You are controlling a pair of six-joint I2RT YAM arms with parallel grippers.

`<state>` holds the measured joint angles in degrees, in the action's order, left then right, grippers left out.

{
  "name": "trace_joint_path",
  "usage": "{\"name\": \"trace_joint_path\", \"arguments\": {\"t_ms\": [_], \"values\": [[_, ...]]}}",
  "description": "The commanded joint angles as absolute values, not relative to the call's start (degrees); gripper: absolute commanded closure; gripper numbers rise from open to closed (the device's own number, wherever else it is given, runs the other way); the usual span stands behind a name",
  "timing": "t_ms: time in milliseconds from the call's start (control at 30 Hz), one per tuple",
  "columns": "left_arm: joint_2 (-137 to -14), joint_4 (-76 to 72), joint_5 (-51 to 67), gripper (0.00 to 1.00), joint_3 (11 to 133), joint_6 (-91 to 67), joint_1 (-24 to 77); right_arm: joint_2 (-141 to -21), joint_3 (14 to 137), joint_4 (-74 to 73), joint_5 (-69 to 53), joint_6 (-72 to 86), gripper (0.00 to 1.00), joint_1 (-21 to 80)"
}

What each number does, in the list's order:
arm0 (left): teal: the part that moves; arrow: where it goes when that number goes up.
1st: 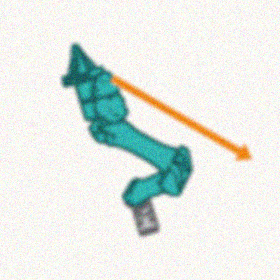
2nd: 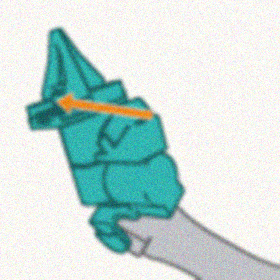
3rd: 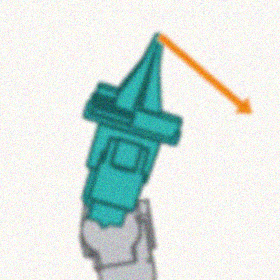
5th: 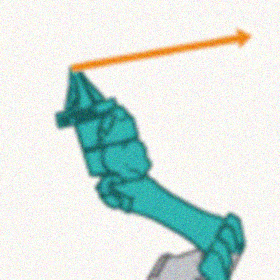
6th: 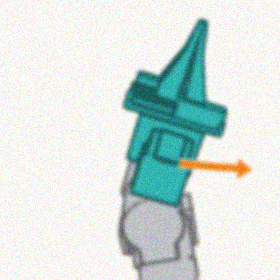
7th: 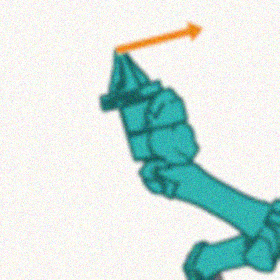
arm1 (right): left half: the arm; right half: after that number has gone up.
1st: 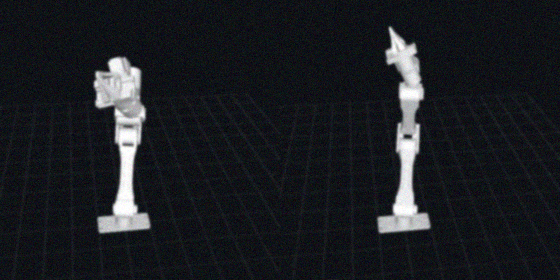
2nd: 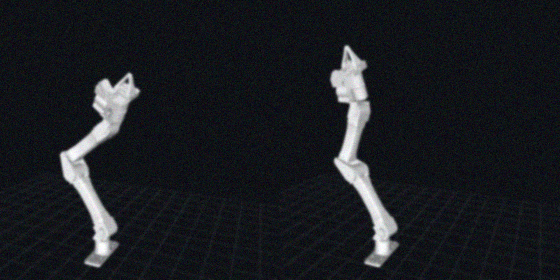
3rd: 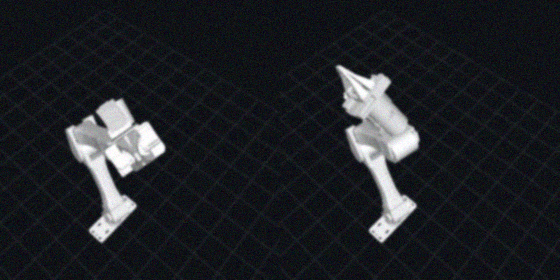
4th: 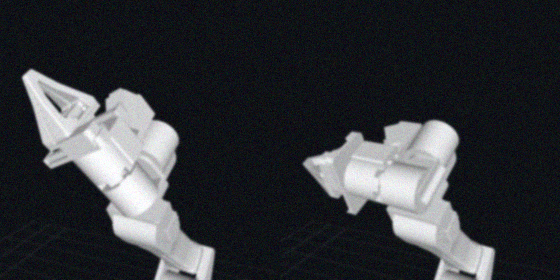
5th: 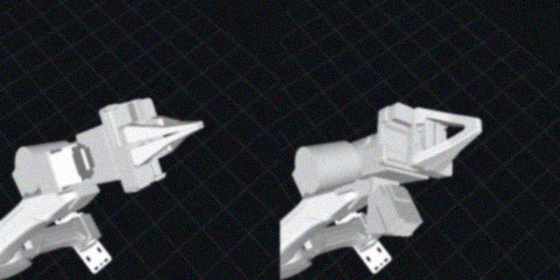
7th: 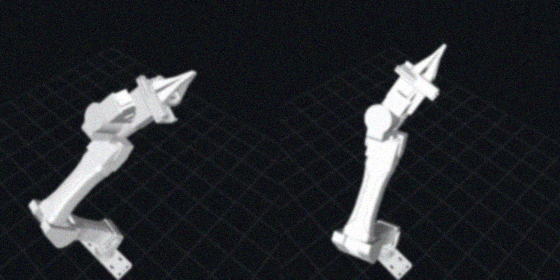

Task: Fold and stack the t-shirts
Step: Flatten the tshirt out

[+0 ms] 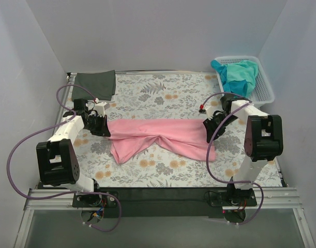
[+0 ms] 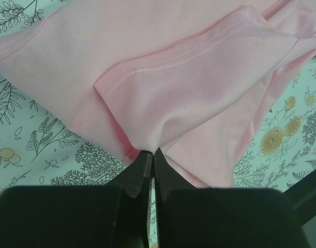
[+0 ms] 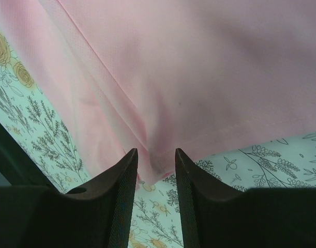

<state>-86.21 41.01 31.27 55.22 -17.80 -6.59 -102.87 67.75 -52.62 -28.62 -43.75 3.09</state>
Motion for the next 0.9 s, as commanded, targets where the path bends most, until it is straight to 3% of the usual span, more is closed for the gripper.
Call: {"name": "trace_joint_path", "arguments": {"t_ms": [0,267,600,633,667,733,867], "values": [[-86.0,40.9,31.9,1.0,55.5,-17.8,-6.9,-103.3,67.4,-53.3,-28.6,-44.9,0.64,4.2],[-86.5,41.0,31.7,1.0,55.8,-17.6,-6.9,-103.9,67.3,-51.8,-26.5,-44.9,0.76,4.9],[-87.0,40.9,31.6,1.0,56.0,-17.8,-6.8,-102.8,66.2,-52.6,-26.5,-45.7,0.71,5.5],[-87.1,40.9,31.6,1.0,56.1,-17.8,-6.9,-102.7,66.0,-52.6,-26.5,-46.1,0.74,5.6],[-87.1,40.8,31.6,1.0,56.0,-17.8,-6.9,-102.2,65.7,-52.6,-26.5,-46.1,0.87,5.5],[-87.3,40.8,31.6,1.0,56.2,-17.8,-6.9,-102.0,66.0,-52.5,-26.4,-46.1,0.98,5.5],[-87.2,42.1,33.8,1.0,59.9,-19.7,-7.6,-99.7,68.6,-52.7,-25.8,-45.4,0.99,5.2]]}}
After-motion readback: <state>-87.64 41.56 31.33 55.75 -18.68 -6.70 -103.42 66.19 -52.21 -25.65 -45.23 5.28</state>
